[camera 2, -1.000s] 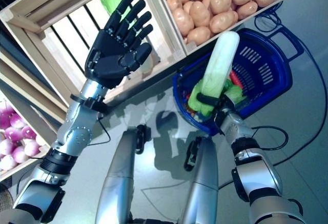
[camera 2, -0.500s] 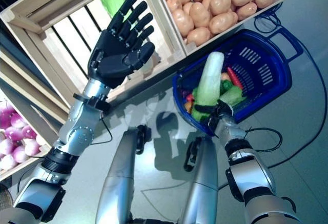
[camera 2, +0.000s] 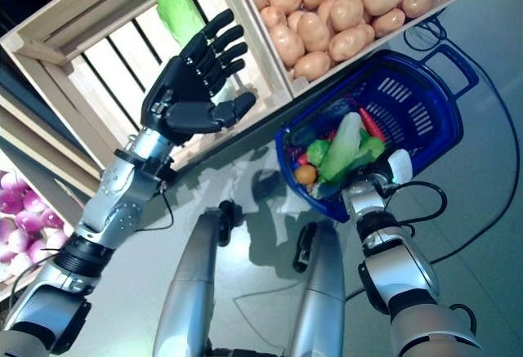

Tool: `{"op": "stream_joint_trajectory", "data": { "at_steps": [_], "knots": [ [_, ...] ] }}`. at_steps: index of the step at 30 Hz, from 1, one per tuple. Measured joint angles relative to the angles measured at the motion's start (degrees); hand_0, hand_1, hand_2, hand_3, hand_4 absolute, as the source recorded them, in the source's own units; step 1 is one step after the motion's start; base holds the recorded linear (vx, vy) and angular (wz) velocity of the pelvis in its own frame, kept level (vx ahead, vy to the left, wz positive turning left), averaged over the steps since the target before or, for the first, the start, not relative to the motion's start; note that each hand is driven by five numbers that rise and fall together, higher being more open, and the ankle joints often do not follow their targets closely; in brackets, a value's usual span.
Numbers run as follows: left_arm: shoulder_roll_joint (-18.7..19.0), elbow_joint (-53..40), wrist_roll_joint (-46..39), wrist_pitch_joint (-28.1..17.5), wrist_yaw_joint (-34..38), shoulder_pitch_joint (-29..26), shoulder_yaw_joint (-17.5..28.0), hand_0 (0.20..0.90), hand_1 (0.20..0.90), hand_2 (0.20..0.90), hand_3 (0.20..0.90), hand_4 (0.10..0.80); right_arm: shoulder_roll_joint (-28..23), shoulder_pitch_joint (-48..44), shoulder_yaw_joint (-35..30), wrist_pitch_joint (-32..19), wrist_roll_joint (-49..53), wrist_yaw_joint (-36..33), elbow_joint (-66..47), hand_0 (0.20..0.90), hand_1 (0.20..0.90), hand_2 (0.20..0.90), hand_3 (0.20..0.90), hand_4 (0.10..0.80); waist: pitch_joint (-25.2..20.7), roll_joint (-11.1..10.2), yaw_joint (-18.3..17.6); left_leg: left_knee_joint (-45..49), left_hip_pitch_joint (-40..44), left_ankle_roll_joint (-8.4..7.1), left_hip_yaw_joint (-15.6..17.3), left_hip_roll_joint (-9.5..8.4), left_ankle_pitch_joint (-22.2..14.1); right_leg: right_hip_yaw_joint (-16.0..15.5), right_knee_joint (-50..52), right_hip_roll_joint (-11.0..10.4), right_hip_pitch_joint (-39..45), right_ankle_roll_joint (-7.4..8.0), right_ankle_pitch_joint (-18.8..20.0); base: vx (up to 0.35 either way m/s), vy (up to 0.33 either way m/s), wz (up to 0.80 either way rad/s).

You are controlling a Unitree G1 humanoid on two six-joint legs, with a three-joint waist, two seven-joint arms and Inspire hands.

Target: Put vegetables into the basket

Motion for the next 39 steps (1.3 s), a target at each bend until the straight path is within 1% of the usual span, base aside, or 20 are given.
{"op": "stream_joint_trajectory", "data": {
  "at_steps": [1,2,4,5,6,8,10,11,14,15,16,19,21,23,25,29,33,35,37,39],
  "knots": [
    [1.9,0.0,4.4,0.0,1.8,0.0,0.0,0.9,0.9,0.9,0.9,0.8,-0.8,0.0,0.0,0.0,0.0,-0.3,-1.1,0.9,0.9,0.9,0.9,0.8,0.0,0.1,0.0,-0.8,0.0,0.01,0.0,-0.02,0.1,-0.2,-0.6,0.0,0.0,-0.1,0.1,0.001,-0.017,0.07],
    [5.3,0.1,12.6,0.3,4.7,0.2,0.0,0.9,0.9,0.9,0.9,0.8,-1.7,0.4,-0.1,-0.1,0.4,-0.3,-3.0,0.9,0.9,0.9,0.9,0.8,0.0,0.1,0.0,-1.4,0.4,-0.12,-0.1,-0.01,0.2,-0.4,-1.0,0.0,0.3,-0.21,0.2,0.002,-0.022,0.04],
    [9.8,0.1,22.2,0.8,7.0,0.2,0.3,0.9,0.9,0.9,0.9,0.8,-2.8,2.1,-0.2,-1.4,0.7,-0.3,-6.6,0.9,0.9,0.9,0.9,0.8,0.0,0.1,0.2,-2.2,1.1,-0.24,-0.1,0.01,0.3,-0.5,-1.7,0.1,0.9,-0.24,0.1,0.0,0.0,0.0],
    [12.7,0.1,26.5,1.2,7.6,0.2,0.3,0.9,0.9,0.9,0.9,0.8,-3.3,3.4,-0.2,-2.8,0.8,-0.2,-8.7,0.9,0.9,0.9,0.9,0.8,0.0,0.1,0.2,-2.8,1.6,-0.32,-0.1,0.01,0.4,-0.6,-2.2,0.1,1.5,-0.24,0.1,0.0,0.0,0.0],
    [14.6,0.1,28.2,1.9,7.8,0.2,0.3,0.9,0.9,0.9,0.9,0.8,-3.5,4.6,-0.2,-4.0,1.2,-0.2,-10.0,0.9,0.9,0.9,0.9,0.8,0.0,0.2,0.2,-3.2,2.1,-0.32,0.0,0.01,0.4,-0.6,-2.6,0.1,1.9,-0.25,0.1,0.0,0.0,0.0],
    [16.5,0.1,29.0,2.9,7.8,0.3,0.7,0.9,0.9,0.9,0.9,0.8,-3.9,6.9,-0.6,-6.0,2.8,-0.1,-12.1,0.9,0.9,0.9,0.9,0.8,0.0,0.2,0.2,-3.7,2.9,-0.28,0.1,0.01,0.4,-0.6,-3.0,0.1,2.6,-0.25,0.1,0.0,0.0,0.0],
    [18.9,0.0,33.4,4.2,8.8,0.3,1.8,0.9,0.9,0.9,0.9,0.8,-4.1,11.9,-2.5,-9.6,4.0,0.7,-16.1,0.9,0.9,0.9,0.9,0.8,0.0,0.2,0.1,-4.4,3.3,0.04,0.1,0.06,0.3,-0.6,-3.6,0.1,3.0,-0.28,0.1,0.0,0.0,0.0],
    [20.0,0.0,35.0,4.4,9.1,0.3,1.8,0.9,0.9,0.9,0.9,0.8,-4.2,13.3,-2.9,-10.3,4.6,1.0,-17.4,0.9,0.9,0.9,0.9,0.8,0.0,0.2,0.0,-4.3,3.2,0.07,0.1,0.11,0.2,-0.6,-3.6,0.1,2.9,-0.29,0.1,0.0,0.0,0.0],
    [24.0,0.1,43.2,6.6,10.6,0.3,1.8,0.9,0.9,0.9,0.9,0.8,-4.3,18.7,-3.6,-11.5,5.2,2.5,-21.7,0.9,0.9,0.9,0.9,0.8,0.0,0.3,-0.6,-4.4,3.1,0.21,0.5,0.32,0.1,-0.4,-3.7,0.1,2.7,-0.33,0.0,0.025,0.028,-0.03],
    [25.8,0.1,48.0,7.2,11.0,0.2,1.5,0.9,0.9,0.9,0.9,0.8,-4.4,20.8,-3.7,-12.0,5.4,3.1,-24.1,0.9,0.9,0.9,0.9,0.8,0.0,0.3,-1.1,-4.4,3.0,0.26,0.8,0.55,0.1,-0.4,-3.7,0.1,2.6,-0.36,0.0,0.029,0.038,-0.04],
    [28.2,0.2,51.9,8.0,11.9,0.0,0.5,0.9,0.9,0.9,0.9,0.8,-4.4,22.9,-3.7,-12.7,5.8,3.8,-26.4,0.9,0.9,0.9,0.9,0.8,0.0,0.3,-1.8,-4.4,3.0,0.29,1.0,0.71,0.1,-0.4,-3.7,0.1,2.6,-0.34,0.0,0.028,0.028,-0.04],
    [30.5,1.1,59.5,8.8,14.0,-1.7,-1.6,0.9,0.9,0.9,0.9,0.8,-4.5,25.3,-3.7,-13.9,6.3,4.4,-28.3,0.9,0.9,0.9,0.9,0.8,0.0,0.3,-2.7,-4.5,3.0,0.36,1.3,0.87,0.0,-0.4,-3.7,0.1,2.5,-0.34,0.0,0.018,0.016,-0.03],
    [32.5,2.8,64.0,8.9,15.8,-5.9,-6.5,0.9,0.9,0.9,0.9,0.8,-4.5,26.7,-3.6,-15.6,7.5,4.5,-30.6,0.9,0.9,0.9,0.9,0.8,0.0,0.3,-3.7,-4.4,3.0,0.34,1.5,1.06,0.1,-0.3,-3.7,0.2,2.3,-0.38,0.0,0.018,0.016,-0.02],
    [32.5,3.8,64.5,8.7,18.5,-8.4,-9.7,0.9,0.9,0.9,0.9,0.8,-4.5,26.8,-3.3,-16.5,7.5,4.6,-30.7,0.9,0.9,0.9,0.9,0.8,0.0,0.3,-4.5,-4.4,3.1,0.37,1.8,1.3,0.0,-0.2,-3.7,0.2,2.3,-0.37,0.0,0.032,0.032,-0.05],
    [32.4,5.0,69.3,6.2,23.1,-9.8,-12.3,0.9,0.9,0.9,0.9,0.8,-4.6,26.7,-3.3,-17.1,7.6,5.1,-30.9,0.9,0.9,0.9,0.9,0.8,0.0,0.3,-5.4,-4.1,3.1,0.37,2.5,1.89,0.0,0.0,-3.6,0.4,2.3,-0.36,0.0,0.017,0.045,-0.04],
    [31.9,10.6,77.8,1.6,30.1,-15.9,-22.7,0.9,0.9,0.9,0.9,0.8,-4.7,25.6,-1.2,-17.2,8.0,6.3,-31.3,0.9,0.9,0.9,0.9,0.8,0.0,0.3,-6.4,-3.4,3.3,0.72,3.4,2.76,-0.3,0.7,-3.6,1.0,2.4,-0.19,0.1,0.01,0.048,-0.09],
    [28.5,16.5,81.0,-0.6,36.2,-16.2,-27.2,0.9,0.9,0.9,0.9,0.8,-4.8,25.5,1.0,-17.2,8.0,6.4,-33.0,0.9,0.9,0.9,0.9,0.8,0.0,0.3,-7.2,-3.0,3.8,1.27,4.4,3.29,-0.7,1.1,-3.4,1.2,2.4,-0.15,0.2,0.002,0.054,-0.1],
    [26.7,19.2,81.9,-2.2,38.6,-16.0,-28.5,0.9,0.9,0.9,0.9,0.8,-4.8,25.6,1.5,-17.2,8.0,6.4,-33.0,0.9,0.9,0.9,0.9,0.8,0.0,0.3,-7.4,-3.1,4.0,1.26,4.4,3.38,-0.7,1.3,-3.4,1.3,2.6,-0.17,0.2,-0.005,0.073,-0.02],
    [25.4,21.7,82.3,-4.8,38.9,-16.0,-28.9,0.9,0.9,0.9,0.9,0.8,-4.8,25.5,1.7,-17.2,8.0,7.1,-33.3,0.9,0.9,0.9,0.9,0.8,0.0,0.3,-7.8,-3.1,4.0,1.25,4.4,3.72,-0.7,1.4,-3.6,1.7,2.6,-0.15,0.3,-0.014,0.072,-0.06],
    [25.4,22.3,83.7,-5.7,38.4,-16.1,-30.7,0.9,0.9,0.9,0.9,0.8,-4.8,25.5,2.0,-17.2,8.0,8.0,-34.3,0.9,0.9,0.9,0.9,0.8,0.0,0.2,-8.2,-3.1,4.1,1.24,4.5,3.93,-0.7,1.7,-3.7,2.1,2.5,-0.04,0.5,-0.012,0.055,-0.06]
  ]
}}
